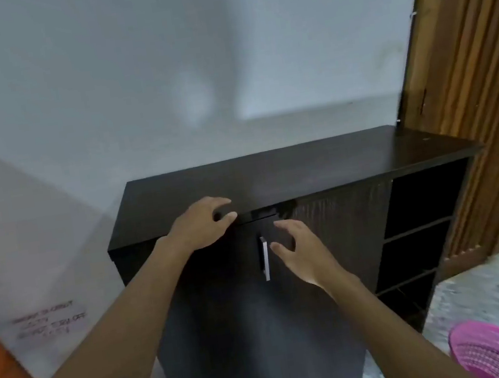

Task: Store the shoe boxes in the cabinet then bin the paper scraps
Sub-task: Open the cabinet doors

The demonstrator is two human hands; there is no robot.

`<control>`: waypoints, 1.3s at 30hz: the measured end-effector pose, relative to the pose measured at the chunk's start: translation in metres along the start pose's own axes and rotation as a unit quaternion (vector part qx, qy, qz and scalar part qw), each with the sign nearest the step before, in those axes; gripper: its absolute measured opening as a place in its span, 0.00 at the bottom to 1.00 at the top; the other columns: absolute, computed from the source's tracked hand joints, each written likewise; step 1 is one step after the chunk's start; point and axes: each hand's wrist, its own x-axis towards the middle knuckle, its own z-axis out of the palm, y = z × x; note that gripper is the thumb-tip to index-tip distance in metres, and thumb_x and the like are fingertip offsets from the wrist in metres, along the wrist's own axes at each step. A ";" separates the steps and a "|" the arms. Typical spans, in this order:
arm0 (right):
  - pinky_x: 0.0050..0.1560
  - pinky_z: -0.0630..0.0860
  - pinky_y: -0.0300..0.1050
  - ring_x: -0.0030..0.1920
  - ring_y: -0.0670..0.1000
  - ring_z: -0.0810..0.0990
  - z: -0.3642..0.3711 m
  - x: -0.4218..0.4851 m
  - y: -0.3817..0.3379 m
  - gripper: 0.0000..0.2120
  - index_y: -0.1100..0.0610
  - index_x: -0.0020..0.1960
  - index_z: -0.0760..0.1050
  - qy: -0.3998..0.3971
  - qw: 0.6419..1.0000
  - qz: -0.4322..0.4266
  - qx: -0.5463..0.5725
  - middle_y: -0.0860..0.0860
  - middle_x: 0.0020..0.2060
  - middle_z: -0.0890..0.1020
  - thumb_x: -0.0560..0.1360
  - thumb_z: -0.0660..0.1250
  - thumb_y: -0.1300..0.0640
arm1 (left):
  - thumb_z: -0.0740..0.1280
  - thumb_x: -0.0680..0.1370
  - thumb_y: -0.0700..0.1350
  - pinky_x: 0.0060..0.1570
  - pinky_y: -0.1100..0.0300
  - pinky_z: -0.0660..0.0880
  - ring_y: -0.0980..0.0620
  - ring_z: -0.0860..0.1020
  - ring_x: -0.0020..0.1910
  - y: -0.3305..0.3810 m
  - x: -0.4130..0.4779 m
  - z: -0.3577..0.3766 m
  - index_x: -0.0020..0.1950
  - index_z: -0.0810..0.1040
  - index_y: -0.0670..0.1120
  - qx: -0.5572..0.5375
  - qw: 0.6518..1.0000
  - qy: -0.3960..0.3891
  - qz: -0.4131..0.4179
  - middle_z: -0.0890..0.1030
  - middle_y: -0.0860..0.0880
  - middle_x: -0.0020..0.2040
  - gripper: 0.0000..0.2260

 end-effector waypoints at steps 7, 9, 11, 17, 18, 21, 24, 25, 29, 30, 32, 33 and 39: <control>0.67 0.68 0.43 0.74 0.46 0.62 0.030 0.018 -0.001 0.37 0.48 0.80 0.48 0.050 0.998 0.028 0.032 0.39 0.77 0.50 0.79 0.65 0.47 | 0.61 0.79 0.58 0.73 0.48 0.60 0.53 0.69 0.70 -0.010 0.000 0.015 0.68 0.74 0.57 0.030 0.998 0.057 -0.024 0.72 0.55 0.71 0.18; 0.65 0.67 0.39 0.72 0.45 0.66 0.042 0.021 0.000 0.37 0.50 0.80 0.49 0.093 0.988 0.043 0.112 0.42 0.75 0.55 0.79 0.67 0.52 | 0.62 0.79 0.58 0.72 0.48 0.61 0.52 0.70 0.69 -0.010 0.002 0.014 0.67 0.75 0.57 0.021 0.998 0.059 -0.027 0.72 0.54 0.71 0.17; 0.67 0.67 0.39 0.70 0.44 0.67 0.053 0.021 -0.002 0.36 0.50 0.79 0.52 0.129 0.972 0.072 0.184 0.46 0.73 0.63 0.78 0.68 0.55 | 0.62 0.79 0.57 0.73 0.48 0.61 0.52 0.69 0.70 -0.008 0.001 0.014 0.67 0.75 0.56 0.014 0.998 0.062 -0.024 0.72 0.53 0.71 0.17; 0.65 0.70 0.42 0.66 0.44 0.70 0.074 0.031 -0.011 0.27 0.51 0.75 0.64 0.220 0.943 0.143 0.203 0.44 0.66 0.70 0.78 0.67 0.51 | 0.63 0.79 0.55 0.71 0.47 0.64 0.52 0.69 0.70 -0.010 0.003 0.013 0.67 0.76 0.55 -0.001 0.998 0.065 -0.019 0.72 0.52 0.71 0.17; 0.65 0.71 0.44 0.64 0.43 0.71 0.075 0.034 -0.011 0.26 0.50 0.74 0.66 0.227 0.937 0.150 0.219 0.43 0.63 0.70 0.78 0.68 0.51 | 0.63 0.79 0.55 0.71 0.47 0.64 0.52 0.70 0.70 -0.010 0.003 0.013 0.67 0.76 0.54 -0.001 0.998 0.067 -0.017 0.72 0.52 0.71 0.17; 0.61 0.71 0.40 0.60 0.42 0.73 0.075 0.038 -0.009 0.23 0.49 0.70 0.69 0.235 0.922 0.158 0.264 0.42 0.60 0.72 0.77 0.69 0.51 | 0.64 0.79 0.55 0.70 0.47 0.64 0.51 0.70 0.69 -0.012 0.004 0.014 0.67 0.76 0.54 -0.010 0.998 0.057 -0.014 0.72 0.52 0.70 0.17; 0.56 0.71 0.34 0.63 0.45 0.74 0.073 0.041 -0.006 0.21 0.50 0.69 0.70 0.223 0.917 0.155 0.292 0.48 0.64 0.74 0.77 0.69 0.52 | 0.64 0.80 0.55 0.70 0.47 0.65 0.51 0.71 0.69 -0.014 0.006 0.014 0.67 0.76 0.54 -0.014 0.998 0.056 -0.007 0.72 0.52 0.70 0.17; 0.56 0.71 0.33 0.64 0.46 0.74 0.072 0.041 -0.006 0.22 0.51 0.70 0.69 0.218 0.917 0.157 0.295 0.49 0.65 0.74 0.77 0.69 0.52 | 0.64 0.80 0.55 0.70 0.48 0.64 0.51 0.71 0.68 -0.014 0.006 0.014 0.67 0.76 0.54 -0.010 0.998 0.059 -0.005 0.73 0.52 0.70 0.17; 0.38 0.73 0.24 0.64 0.49 0.74 0.066 0.043 -0.013 0.22 0.56 0.70 0.69 0.213 0.904 0.175 0.326 0.52 0.65 0.74 0.78 0.68 0.52 | 0.63 0.80 0.54 0.70 0.49 0.63 0.50 0.72 0.68 -0.015 0.007 0.017 0.67 0.76 0.53 0.000 0.998 0.065 0.003 0.74 0.51 0.69 0.16; 0.35 0.72 0.23 0.62 0.49 0.75 0.065 0.044 -0.014 0.22 0.57 0.69 0.69 0.217 0.903 0.176 0.326 0.53 0.64 0.74 0.78 0.68 0.52 | 0.63 0.80 0.54 0.70 0.48 0.63 0.50 0.72 0.68 -0.015 0.008 0.017 0.67 0.76 0.53 -0.001 0.998 0.065 0.006 0.74 0.50 0.69 0.16; 0.35 0.72 0.25 0.56 0.45 0.75 0.064 0.047 -0.016 0.21 0.56 0.67 0.70 0.220 0.906 0.181 0.312 0.51 0.62 0.73 0.78 0.68 0.50 | 0.63 0.80 0.54 0.70 0.48 0.64 0.49 0.72 0.68 -0.016 0.008 0.017 0.67 0.77 0.52 -0.009 0.998 0.062 0.011 0.74 0.49 0.69 0.16; 0.37 0.73 0.27 0.56 0.44 0.75 0.064 0.048 -0.018 0.20 0.54 0.66 0.70 0.220 0.908 0.184 0.304 0.50 0.62 0.72 0.78 0.68 0.48 | 0.64 0.80 0.54 0.70 0.47 0.64 0.49 0.72 0.68 -0.016 0.008 0.017 0.67 0.77 0.52 -0.012 0.998 0.062 0.012 0.74 0.49 0.69 0.16; 0.45 0.80 0.45 0.53 0.49 0.79 0.066 0.051 -0.020 0.14 0.49 0.55 0.71 0.205 0.896 0.197 0.341 0.52 0.56 0.78 0.72 0.69 0.48 | 0.64 0.80 0.54 0.70 0.46 0.64 0.50 0.71 0.68 -0.017 0.008 0.018 0.66 0.77 0.53 -0.025 0.997 0.067 0.004 0.74 0.50 0.69 0.16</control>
